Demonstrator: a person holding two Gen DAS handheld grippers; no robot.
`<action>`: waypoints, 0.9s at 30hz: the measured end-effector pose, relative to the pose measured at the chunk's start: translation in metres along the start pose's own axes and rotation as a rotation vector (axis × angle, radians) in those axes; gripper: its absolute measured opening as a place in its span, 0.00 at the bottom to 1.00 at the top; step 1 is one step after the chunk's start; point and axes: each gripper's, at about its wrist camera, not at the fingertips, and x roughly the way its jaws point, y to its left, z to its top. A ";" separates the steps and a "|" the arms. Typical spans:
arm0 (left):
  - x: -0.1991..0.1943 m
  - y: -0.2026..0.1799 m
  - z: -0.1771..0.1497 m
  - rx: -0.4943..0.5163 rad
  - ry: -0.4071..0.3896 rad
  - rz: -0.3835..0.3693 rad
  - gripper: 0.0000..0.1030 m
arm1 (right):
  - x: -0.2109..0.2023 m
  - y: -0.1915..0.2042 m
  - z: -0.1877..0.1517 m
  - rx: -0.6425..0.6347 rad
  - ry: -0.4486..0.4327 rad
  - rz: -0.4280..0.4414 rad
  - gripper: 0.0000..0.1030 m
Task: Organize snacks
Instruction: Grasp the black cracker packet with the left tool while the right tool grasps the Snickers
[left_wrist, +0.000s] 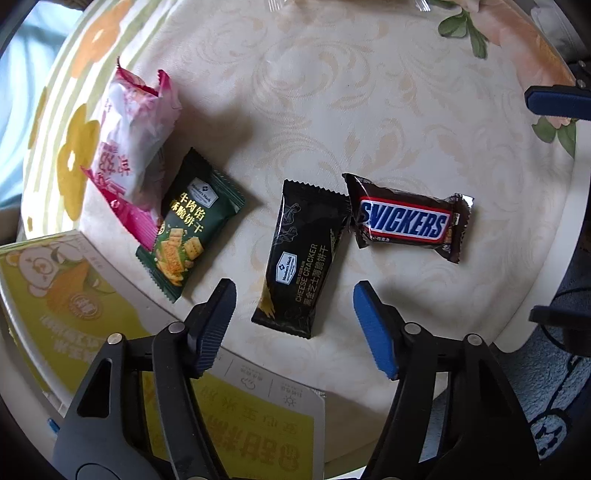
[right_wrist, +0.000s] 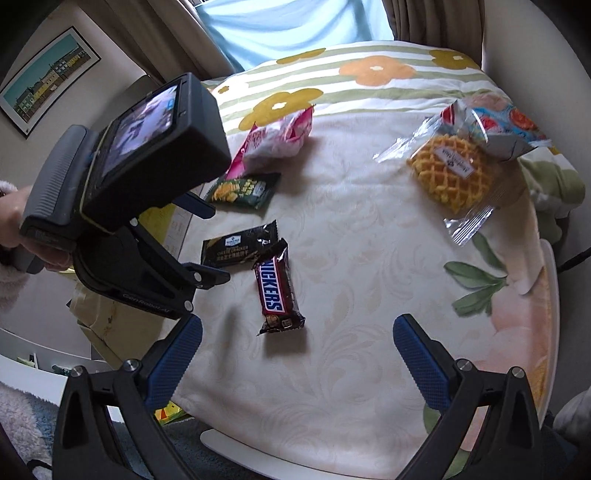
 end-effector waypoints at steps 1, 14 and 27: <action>0.002 0.000 0.001 0.003 0.006 -0.001 0.60 | 0.003 0.000 0.000 -0.001 0.006 -0.001 1.00; 0.014 -0.007 0.004 0.035 0.041 -0.045 0.28 | 0.030 0.006 0.000 -0.013 0.040 -0.024 1.00; -0.002 0.009 -0.013 -0.070 -0.040 -0.091 0.27 | 0.052 0.017 0.007 -0.083 0.061 -0.074 0.87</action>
